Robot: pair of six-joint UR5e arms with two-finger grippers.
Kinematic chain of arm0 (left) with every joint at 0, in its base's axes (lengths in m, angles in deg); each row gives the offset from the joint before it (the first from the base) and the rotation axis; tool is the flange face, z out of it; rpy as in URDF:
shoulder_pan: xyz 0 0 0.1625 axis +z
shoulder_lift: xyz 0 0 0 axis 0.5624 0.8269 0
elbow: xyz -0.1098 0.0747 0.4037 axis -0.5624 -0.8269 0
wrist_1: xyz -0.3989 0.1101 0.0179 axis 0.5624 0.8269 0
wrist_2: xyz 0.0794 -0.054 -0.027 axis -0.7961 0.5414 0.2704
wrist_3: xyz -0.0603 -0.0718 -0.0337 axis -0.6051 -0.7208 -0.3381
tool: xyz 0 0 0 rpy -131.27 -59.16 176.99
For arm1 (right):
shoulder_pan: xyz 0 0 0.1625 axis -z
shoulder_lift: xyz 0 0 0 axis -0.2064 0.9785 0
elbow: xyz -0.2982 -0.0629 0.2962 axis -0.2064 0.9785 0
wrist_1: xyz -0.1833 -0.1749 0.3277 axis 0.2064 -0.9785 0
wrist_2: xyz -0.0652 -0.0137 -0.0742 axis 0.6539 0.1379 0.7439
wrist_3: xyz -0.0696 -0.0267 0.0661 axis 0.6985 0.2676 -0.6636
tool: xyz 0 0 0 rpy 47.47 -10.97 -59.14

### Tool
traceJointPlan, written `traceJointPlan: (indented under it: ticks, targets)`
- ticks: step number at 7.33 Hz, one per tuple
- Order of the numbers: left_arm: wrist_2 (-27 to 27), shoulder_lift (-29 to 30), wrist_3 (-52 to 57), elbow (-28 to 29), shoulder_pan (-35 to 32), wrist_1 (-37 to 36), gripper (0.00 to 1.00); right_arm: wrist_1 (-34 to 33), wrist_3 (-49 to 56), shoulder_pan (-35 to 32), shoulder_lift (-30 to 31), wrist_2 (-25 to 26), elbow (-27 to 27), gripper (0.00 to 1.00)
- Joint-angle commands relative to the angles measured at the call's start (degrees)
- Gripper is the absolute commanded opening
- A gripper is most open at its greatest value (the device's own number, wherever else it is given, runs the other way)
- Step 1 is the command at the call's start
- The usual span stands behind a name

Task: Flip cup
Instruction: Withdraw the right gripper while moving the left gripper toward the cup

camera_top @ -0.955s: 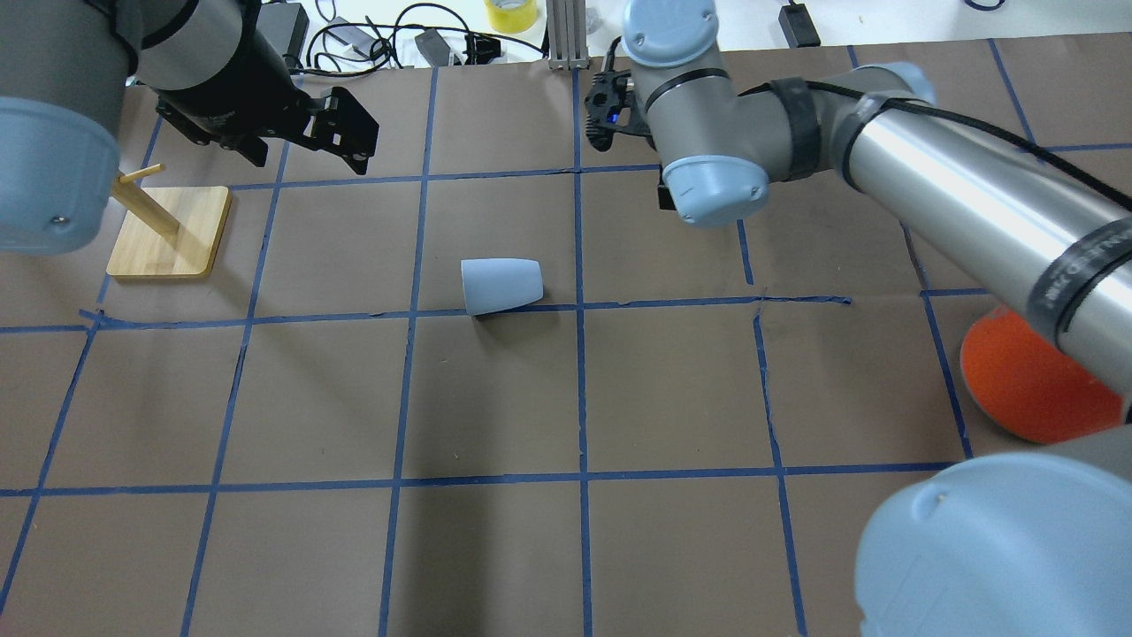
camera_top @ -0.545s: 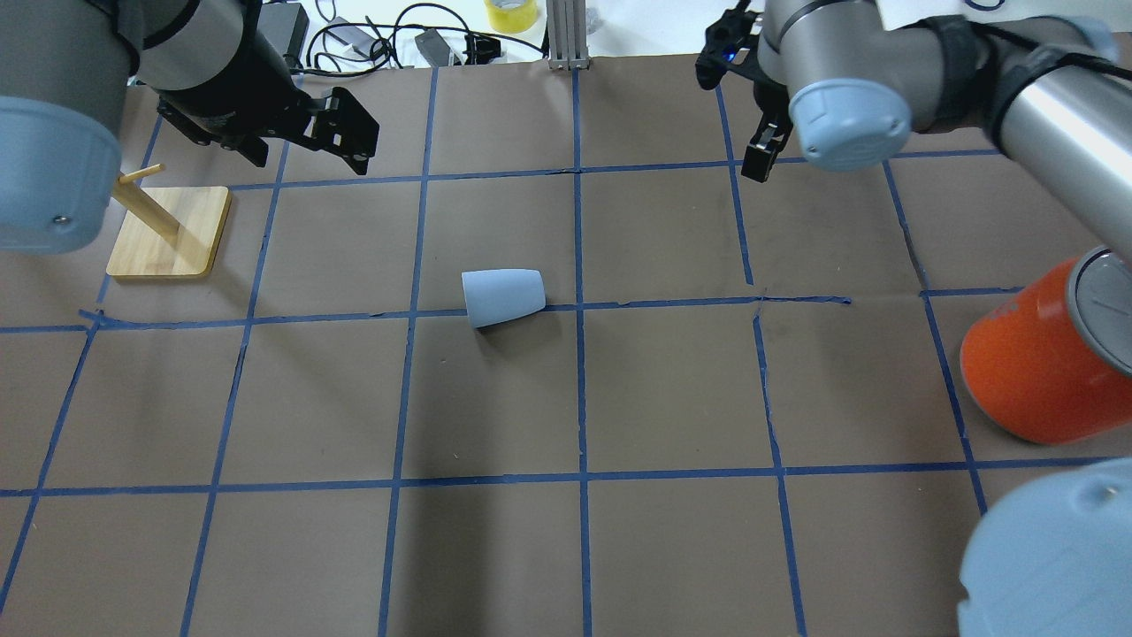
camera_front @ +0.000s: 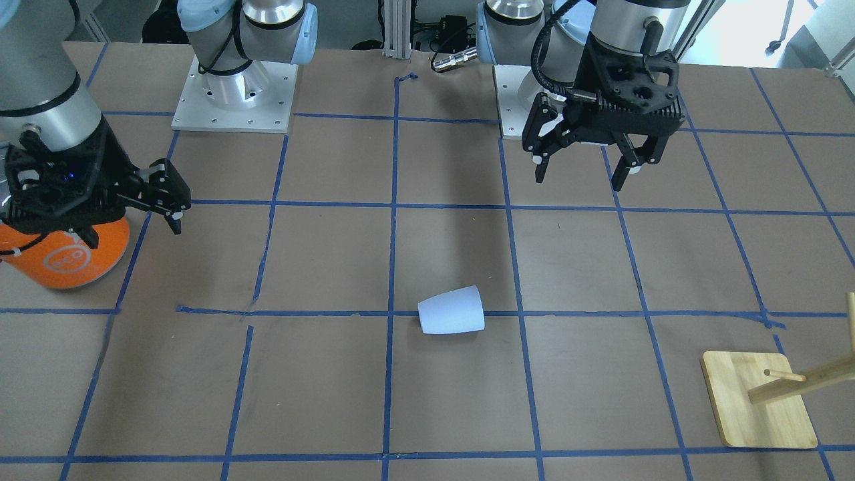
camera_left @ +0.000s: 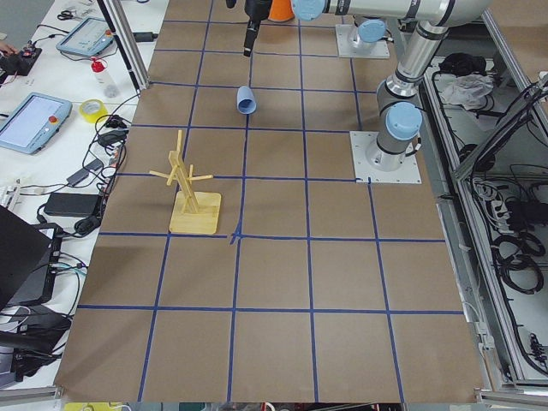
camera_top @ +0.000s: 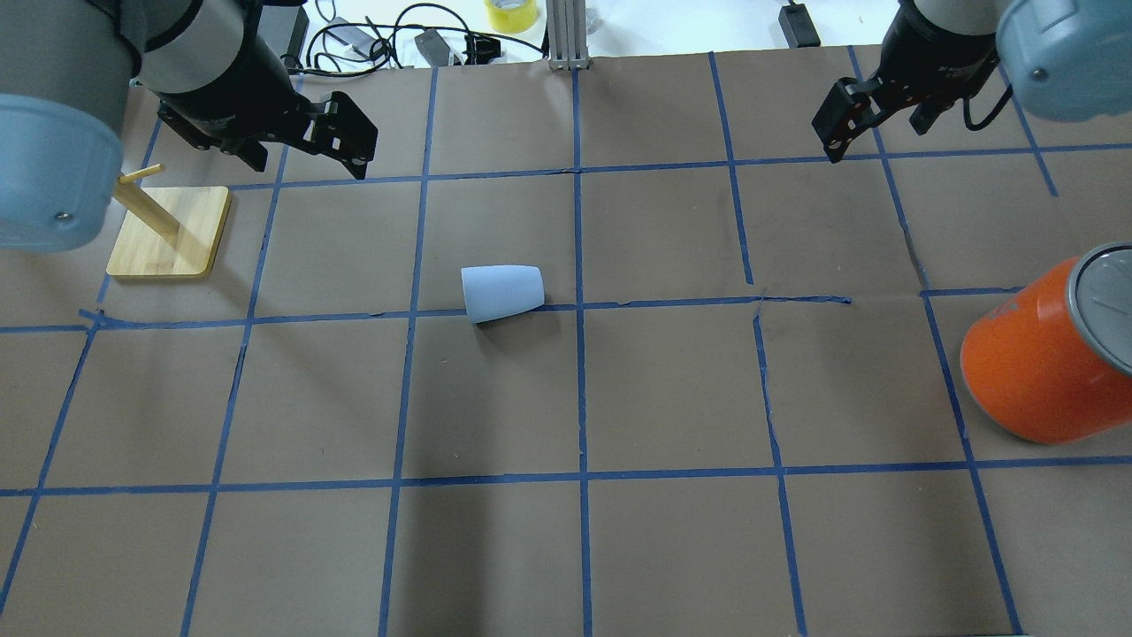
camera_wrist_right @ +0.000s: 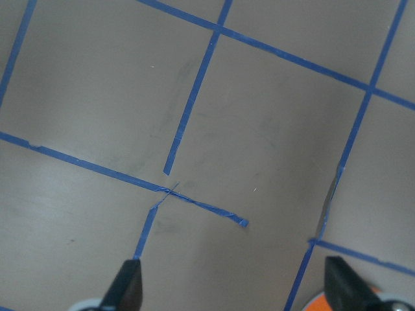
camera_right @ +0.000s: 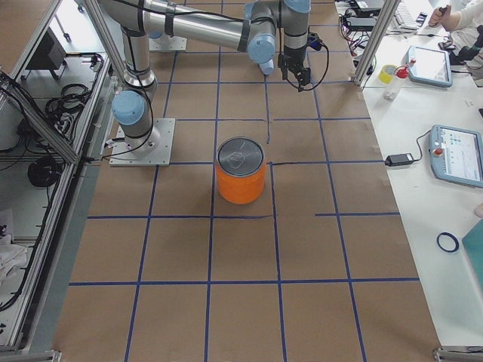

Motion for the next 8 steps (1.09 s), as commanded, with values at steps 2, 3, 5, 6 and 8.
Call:
traceJointPlan:
  ticks: [2,3,5,6,8]
  targets:
    - [3.0,4.2,-0.2,-2.1,2.2,-0.6,1.0,5.0,-6.9,-0.1,4.4,-0.2,-3.1,1.0]
    - [7.2,7.1,-0.8,-3.4,2.3,0.1,1.0,7.0,-7.0,-0.1,5.1,0.5,-3.2,1.0]
    - [12.3,13.5,-2.0,-4.6,2.5,-0.7,1.0,7.4,-7.2,0.0,4.5,2.4,-2.7,1.0]
    - [19.7,17.1,-2.0,-5.0,2.5,-1.6,1.0,6.9,-9.0,-0.1,5.2,2.5,-3.0,1.0]
    - [23.3,22.4,-1.2,-5.4,2.7,-5.2,1.0,6.9,-17.8,-2.8,6.6,1.5,-3.2,1.0]
